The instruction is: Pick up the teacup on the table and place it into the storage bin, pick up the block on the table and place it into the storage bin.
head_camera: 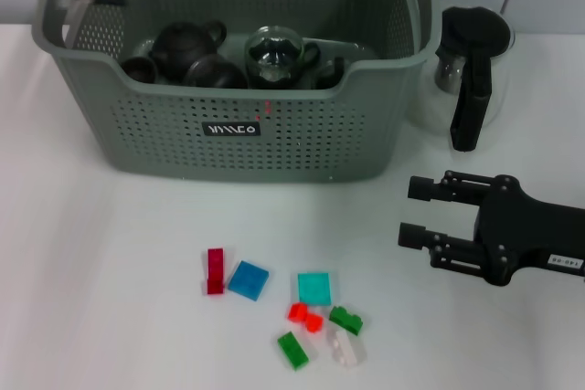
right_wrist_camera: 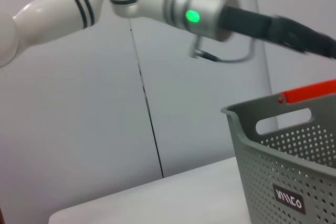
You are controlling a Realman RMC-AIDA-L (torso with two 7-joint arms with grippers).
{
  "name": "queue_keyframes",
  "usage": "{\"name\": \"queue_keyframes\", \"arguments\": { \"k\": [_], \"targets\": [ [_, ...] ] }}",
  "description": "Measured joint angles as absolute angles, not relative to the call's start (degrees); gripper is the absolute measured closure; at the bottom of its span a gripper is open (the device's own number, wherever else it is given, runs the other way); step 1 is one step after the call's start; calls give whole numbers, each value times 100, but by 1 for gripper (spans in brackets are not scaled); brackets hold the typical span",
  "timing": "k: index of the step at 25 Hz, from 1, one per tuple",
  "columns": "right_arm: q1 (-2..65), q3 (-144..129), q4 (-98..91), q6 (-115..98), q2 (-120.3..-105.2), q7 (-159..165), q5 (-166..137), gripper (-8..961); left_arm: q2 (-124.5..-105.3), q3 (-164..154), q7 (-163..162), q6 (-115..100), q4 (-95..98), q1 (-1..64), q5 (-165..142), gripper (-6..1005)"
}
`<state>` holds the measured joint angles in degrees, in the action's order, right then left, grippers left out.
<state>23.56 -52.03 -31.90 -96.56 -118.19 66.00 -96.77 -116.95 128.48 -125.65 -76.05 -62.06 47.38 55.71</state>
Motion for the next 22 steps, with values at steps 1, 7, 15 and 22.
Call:
{"name": "queue_keyframes", "arguments": {
  "k": [1,7,15,22],
  "targets": [
    [2360,-5209,-3190,-9650,-11822,6600,-9676,311,-11706,12677,-12565,-7286,-6017,4833,5403,808],
    [2372,-5201,-3190,-9651,-11828,6605,-9676,311,-11856,11908,-12700,-5678,-4743,5480,4248,794],
    [2382,-5212,-3190,-9648,-11850,6608,-9676,311,-12064,11829,-13453,-5211,-4087,6004,2900,775],
    [2390,-5203,-3190,-9655,-11849,6609,-9678,310,-12339,12040,-13238,-6383,-6440,4882,3957,666]
  ]
}}
